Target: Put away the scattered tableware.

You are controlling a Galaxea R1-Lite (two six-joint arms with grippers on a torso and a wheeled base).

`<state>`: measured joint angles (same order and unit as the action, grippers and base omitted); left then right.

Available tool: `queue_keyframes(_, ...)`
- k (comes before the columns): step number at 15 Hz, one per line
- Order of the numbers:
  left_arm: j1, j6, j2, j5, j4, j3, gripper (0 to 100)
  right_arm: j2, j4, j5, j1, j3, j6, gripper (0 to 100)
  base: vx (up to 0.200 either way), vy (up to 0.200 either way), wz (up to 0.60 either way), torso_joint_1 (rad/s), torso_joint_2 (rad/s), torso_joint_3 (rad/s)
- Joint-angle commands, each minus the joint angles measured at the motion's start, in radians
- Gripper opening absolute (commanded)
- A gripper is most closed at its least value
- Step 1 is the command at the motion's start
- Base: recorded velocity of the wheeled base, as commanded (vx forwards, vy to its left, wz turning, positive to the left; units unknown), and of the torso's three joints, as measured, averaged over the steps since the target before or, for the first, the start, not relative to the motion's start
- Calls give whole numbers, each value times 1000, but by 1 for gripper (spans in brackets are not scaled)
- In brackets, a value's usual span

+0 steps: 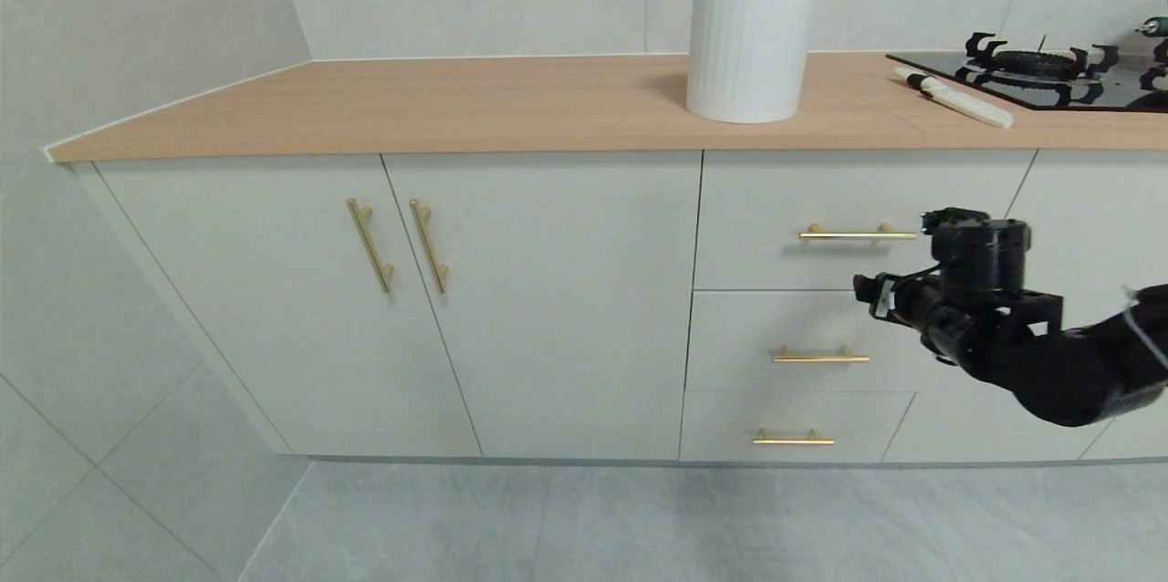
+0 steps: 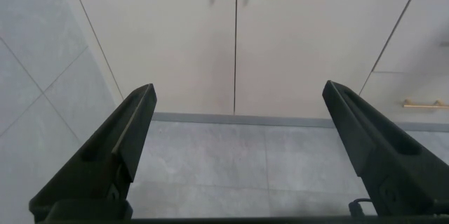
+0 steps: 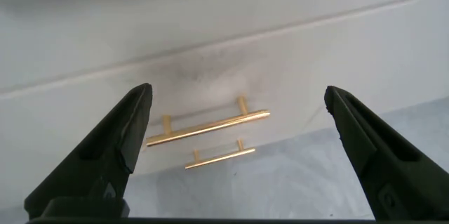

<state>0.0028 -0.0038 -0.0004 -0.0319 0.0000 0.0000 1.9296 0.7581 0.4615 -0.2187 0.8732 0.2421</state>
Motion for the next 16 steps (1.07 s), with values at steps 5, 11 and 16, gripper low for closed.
queue_keyframes(5,0,-1,0,0,0,0,100,-816,-10,55,-18,-421,-139,100,0,0,0,0,0,0)
queue_keyframes(11,0,-1,0,0,0,0,100,-1393,-313,42,-4,-568,-277,100,0,0,0,0,0,0)
queue_keyframes(16,0,-1,0,0,0,0,100,-1778,-554,26,121,-556,-415,100,0,0,0,0,0,0)
